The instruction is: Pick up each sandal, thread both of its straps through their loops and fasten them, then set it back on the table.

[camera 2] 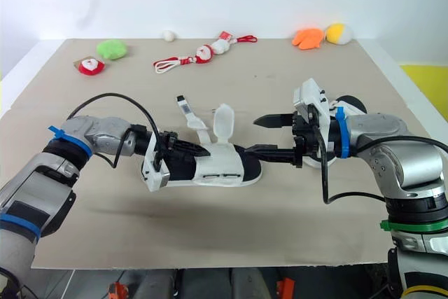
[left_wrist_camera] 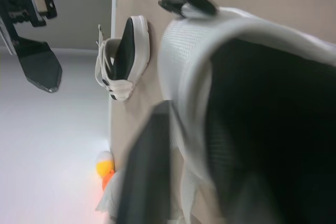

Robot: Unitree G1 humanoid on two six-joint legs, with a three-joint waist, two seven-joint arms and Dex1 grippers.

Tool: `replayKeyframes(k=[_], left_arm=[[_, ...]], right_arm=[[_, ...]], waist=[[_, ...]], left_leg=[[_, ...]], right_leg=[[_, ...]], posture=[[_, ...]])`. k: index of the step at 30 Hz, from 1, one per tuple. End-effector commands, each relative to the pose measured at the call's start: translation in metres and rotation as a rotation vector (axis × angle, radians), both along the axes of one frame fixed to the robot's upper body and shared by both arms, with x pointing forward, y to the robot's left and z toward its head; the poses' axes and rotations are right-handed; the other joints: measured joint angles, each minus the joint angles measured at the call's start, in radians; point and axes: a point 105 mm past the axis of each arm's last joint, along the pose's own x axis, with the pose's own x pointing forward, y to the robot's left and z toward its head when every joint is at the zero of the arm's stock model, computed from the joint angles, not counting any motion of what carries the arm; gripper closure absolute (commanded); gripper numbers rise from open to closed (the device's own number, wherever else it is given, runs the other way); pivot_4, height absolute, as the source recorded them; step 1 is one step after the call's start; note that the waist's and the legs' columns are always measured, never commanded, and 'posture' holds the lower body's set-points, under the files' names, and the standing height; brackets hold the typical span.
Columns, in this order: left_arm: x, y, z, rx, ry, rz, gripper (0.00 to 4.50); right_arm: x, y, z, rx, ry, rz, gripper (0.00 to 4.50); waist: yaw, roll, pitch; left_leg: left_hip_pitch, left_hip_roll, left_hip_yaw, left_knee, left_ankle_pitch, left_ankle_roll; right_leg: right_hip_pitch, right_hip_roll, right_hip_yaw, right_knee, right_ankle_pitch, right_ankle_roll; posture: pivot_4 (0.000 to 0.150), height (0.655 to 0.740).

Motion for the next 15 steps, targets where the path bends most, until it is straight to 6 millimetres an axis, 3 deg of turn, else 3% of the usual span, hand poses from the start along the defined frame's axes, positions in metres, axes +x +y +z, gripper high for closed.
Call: replayKeyframes(k=[1,3,4,5,7,13,15], left_arm=[[0.003,0.012,0.008,-0.044,0.003,0.046,1.70],[0.007,0.019,0.009,-0.060,0.022,0.090,0.83],[0.008,0.023,0.011,-0.084,0.033,0.115,0.22],[0.011,0.028,0.012,-0.108,0.058,0.155,0.00],[0.013,0.037,0.012,-0.152,0.131,0.240,0.00],[0.000,0.056,0.017,-0.344,0.569,0.434,0.00],[-0.008,0.058,0.018,-0.411,0.744,0.477,0.00]], right_arm=[[-0.004,0.000,0.004,-0.036,-0.042,0.025,0.00],[0.002,-0.003,0.001,-0.060,-0.058,0.000,0.00],[0.005,-0.004,-0.001,-0.072,-0.070,-0.017,0.26],[0.008,-0.005,-0.002,-0.080,-0.074,-0.036,0.58],[0.010,-0.005,-0.005,-0.086,-0.082,-0.040,1.35],[0.009,0.003,-0.031,-0.111,-0.103,-0.103,4.41],[0.011,0.005,-0.038,-0.105,-0.119,-0.151,4.47]], waist=[[-0.001,0.000,0.000],[-0.001,0.000,0.000],[-0.001,0.000,0.000],[-0.001,0.000,0.000],[-0.003,0.000,0.000],[-0.003,0.000,0.000],[-0.002,0.000,0.000]], left_leg=[[0.000,0.000,0.000,0.000,0.000,0.000],[0.001,0.000,0.000,0.000,0.000,0.000],[0.001,0.001,0.000,0.000,0.000,0.000],[0.001,0.001,0.000,0.000,0.001,0.000],[0.001,0.001,0.000,0.000,0.001,0.000],[0.002,0.004,0.000,-0.001,0.001,0.000],[0.002,0.005,0.000,0.000,0.001,-0.001]], right_leg=[[0.000,0.000,0.000,0.000,0.000,0.000],[0.000,0.000,0.000,0.000,0.000,0.000],[0.000,0.001,0.000,0.001,0.000,0.000],[0.000,0.001,0.000,0.001,0.000,0.000],[0.000,0.000,0.000,0.001,0.000,0.000],[-0.001,0.003,0.000,0.004,0.000,-0.002],[-0.001,0.004,0.000,0.006,-0.001,-0.002]], posture=[[0.150,0.7400],[0.150,0.7400],[0.150,0.7400],[0.150,0.7400],[0.150,0.7400],[0.150,0.7400],[0.150,0.7400]])
